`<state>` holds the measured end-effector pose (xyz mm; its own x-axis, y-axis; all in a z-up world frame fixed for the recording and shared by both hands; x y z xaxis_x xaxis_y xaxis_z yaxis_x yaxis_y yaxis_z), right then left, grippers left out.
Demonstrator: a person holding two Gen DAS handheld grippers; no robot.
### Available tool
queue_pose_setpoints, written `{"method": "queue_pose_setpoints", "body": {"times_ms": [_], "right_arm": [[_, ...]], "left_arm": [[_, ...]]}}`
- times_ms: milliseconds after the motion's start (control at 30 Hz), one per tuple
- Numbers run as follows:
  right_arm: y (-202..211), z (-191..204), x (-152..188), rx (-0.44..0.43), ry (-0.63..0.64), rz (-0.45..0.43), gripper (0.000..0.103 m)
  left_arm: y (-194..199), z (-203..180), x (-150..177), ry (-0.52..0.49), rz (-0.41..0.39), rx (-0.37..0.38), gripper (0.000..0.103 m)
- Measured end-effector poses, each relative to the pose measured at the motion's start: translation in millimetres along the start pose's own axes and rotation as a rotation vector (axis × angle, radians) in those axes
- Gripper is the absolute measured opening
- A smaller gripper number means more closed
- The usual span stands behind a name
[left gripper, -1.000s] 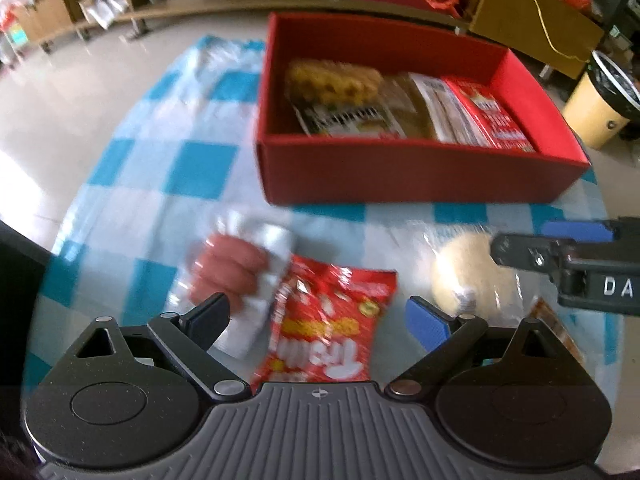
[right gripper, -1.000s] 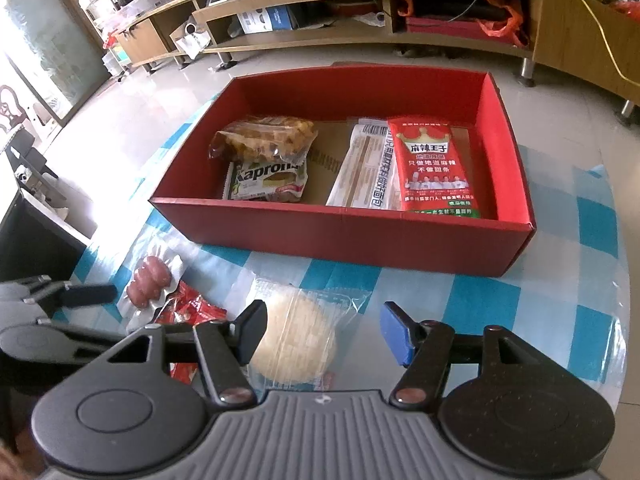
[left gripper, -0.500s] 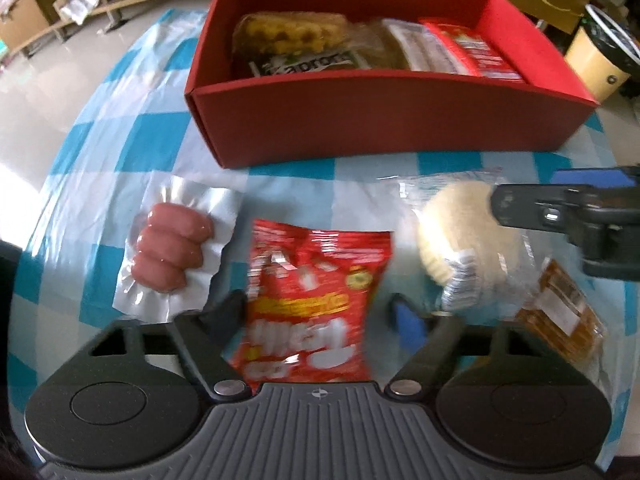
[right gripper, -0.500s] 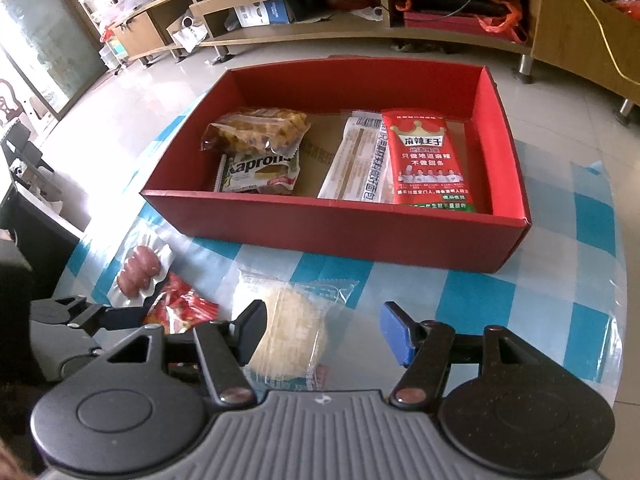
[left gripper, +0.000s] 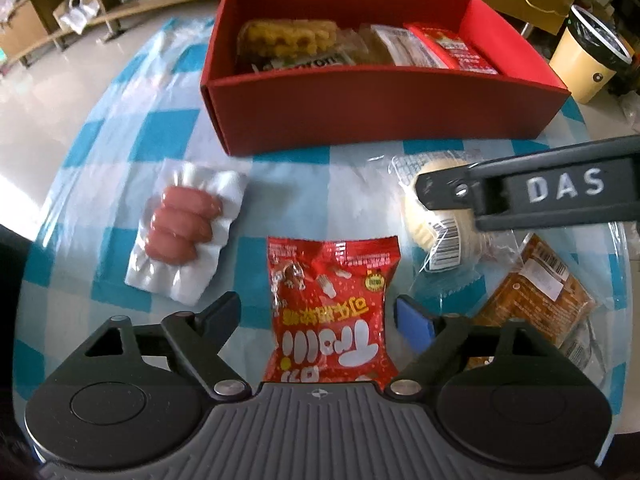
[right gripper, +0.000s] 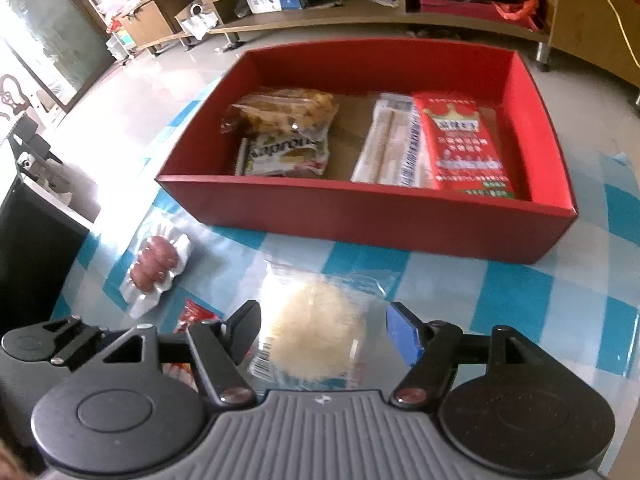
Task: Organize snacks
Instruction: 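Grasp the round white bun bag with the right tool while the left tool grasps the red puffed-snack bag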
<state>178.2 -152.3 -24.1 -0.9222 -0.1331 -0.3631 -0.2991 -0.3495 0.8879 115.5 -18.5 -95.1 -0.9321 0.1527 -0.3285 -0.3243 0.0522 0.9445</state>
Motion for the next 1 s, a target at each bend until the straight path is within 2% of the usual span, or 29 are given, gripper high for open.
{"method": "queue_pose_setpoints", "body": {"times_ms": [100, 233, 300, 367, 467, 500, 533, 633, 800, 1000], "right_arm": [[-10.2, 4.3, 3.8, -0.001, 0.008, 0.029, 0.076], [-31.4, 2.8, 11.2, 0.05, 0.04, 0.065, 0.076], [-36.1, 0.5, 10.9, 0.052, 0.038, 0.054, 0.077], [-35.1, -1.0, 8.8, 0.054, 0.044, 0.049, 0.073], [-32.3, -3.8, 9.7, 0.055, 0.061, 0.045, 0.064], [-30.7, -4.2, 10.8, 0.056, 0.072, 0.046, 0.059], [-29.0, -5.2, 11.9, 0.056, 0.075, 0.047, 0.059], [-25.0, -7.7, 15.7, 0.059, 0.073, 0.054, 0.058], [-14.2, -12.9, 16.0, 0.068, 0.073, 0.028, 0.057], [2.8, -12.2, 5.9, 0.054, 0.064, -0.028, 0.057]], "left_arm": [[-6.2, 1.2, 2.2, 0.006, 0.018, -0.012, 0.097], [-16.9, 0.7, 7.1, -0.005, 0.046, -0.035, 0.097], [-20.3, 2.0, 6.0, -0.002, 0.044, -0.04, 0.098], [-20.4, 4.0, 3.3, 0.014, 0.042, -0.034, 0.096], [-18.2, 3.6, 1.8, 0.005, 0.033, -0.03, 0.09], [-16.5, 2.2, 1.4, -0.006, 0.03, -0.025, 0.083], [-14.6, -0.1, 1.5, -0.015, 0.027, -0.016, 0.077], [-10.9, -4.7, 2.2, -0.033, 0.02, -0.018, 0.068], [-7.3, -3.8, 2.1, -0.014, 0.02, -0.009, 0.065], [1.5, -7.7, -4.0, -0.013, -0.022, -0.009, 0.063]]}}
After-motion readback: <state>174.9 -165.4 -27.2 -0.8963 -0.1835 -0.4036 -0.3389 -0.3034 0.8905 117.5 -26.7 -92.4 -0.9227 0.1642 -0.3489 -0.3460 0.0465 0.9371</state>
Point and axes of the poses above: each gripper's, at about its wrist camera, not at the fingertips, and y roughly against the way its jaws point, z to its left, x to its underside, the point moved 7 cm from there along -y, roughly the way its jaws point, and after that the axes turned 3 degrees about y, right-handed, at the moved point
